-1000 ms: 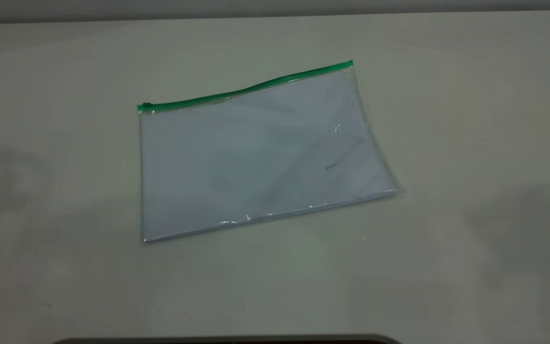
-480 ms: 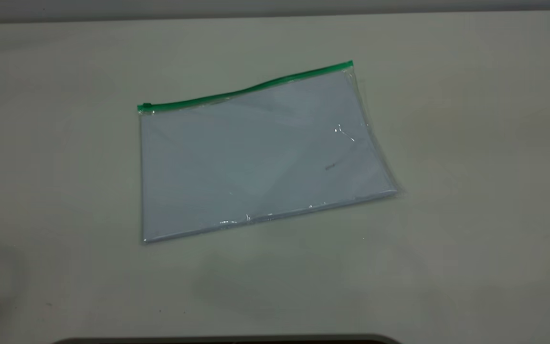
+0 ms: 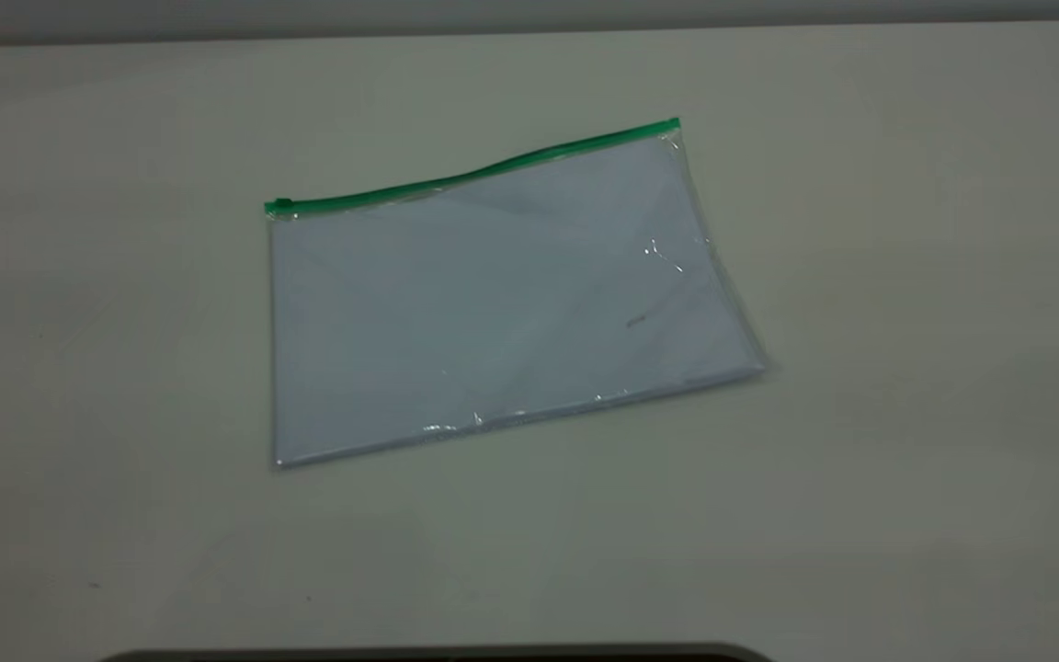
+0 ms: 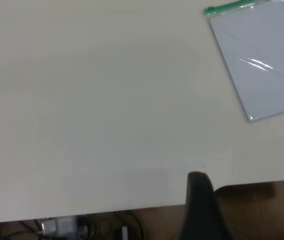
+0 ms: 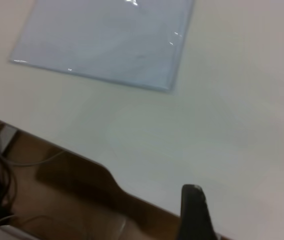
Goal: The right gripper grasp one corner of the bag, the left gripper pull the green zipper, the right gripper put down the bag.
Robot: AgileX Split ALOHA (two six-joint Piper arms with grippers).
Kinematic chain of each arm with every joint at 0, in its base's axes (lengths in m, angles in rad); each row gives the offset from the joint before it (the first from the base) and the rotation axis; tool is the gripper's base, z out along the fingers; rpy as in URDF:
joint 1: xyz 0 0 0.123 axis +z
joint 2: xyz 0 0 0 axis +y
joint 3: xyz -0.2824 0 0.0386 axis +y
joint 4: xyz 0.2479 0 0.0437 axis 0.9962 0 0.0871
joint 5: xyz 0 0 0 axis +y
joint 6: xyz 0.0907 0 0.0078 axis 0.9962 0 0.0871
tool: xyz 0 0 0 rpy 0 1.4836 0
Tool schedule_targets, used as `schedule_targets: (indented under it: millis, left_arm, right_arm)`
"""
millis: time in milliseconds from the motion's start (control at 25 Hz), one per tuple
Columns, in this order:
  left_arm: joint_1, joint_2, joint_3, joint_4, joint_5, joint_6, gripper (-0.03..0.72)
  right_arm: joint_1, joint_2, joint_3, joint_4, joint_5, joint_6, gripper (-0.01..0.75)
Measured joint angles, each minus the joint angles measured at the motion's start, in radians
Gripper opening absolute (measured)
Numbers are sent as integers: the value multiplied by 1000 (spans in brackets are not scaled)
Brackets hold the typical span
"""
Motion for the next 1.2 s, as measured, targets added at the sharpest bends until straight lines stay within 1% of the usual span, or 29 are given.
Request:
schedule_targets:
  millis: [240,440,720,1200]
  left_arm:
    - [0,-154,84,0,0,0,561]
    - [0,-237,141,0,0,0,561]
    - [0,-325,207,-2,0,0,561]
    - [0,-379,344,-12,-8,4,561]
  right_arm:
    - [0,-100,69,-91,-22,57,570]
    - [0,-189,99,-108,-23,61,570]
    - [0,-278,99,-111,-23,62,570]
    - [0,-283,99,-111,-23,62,570]
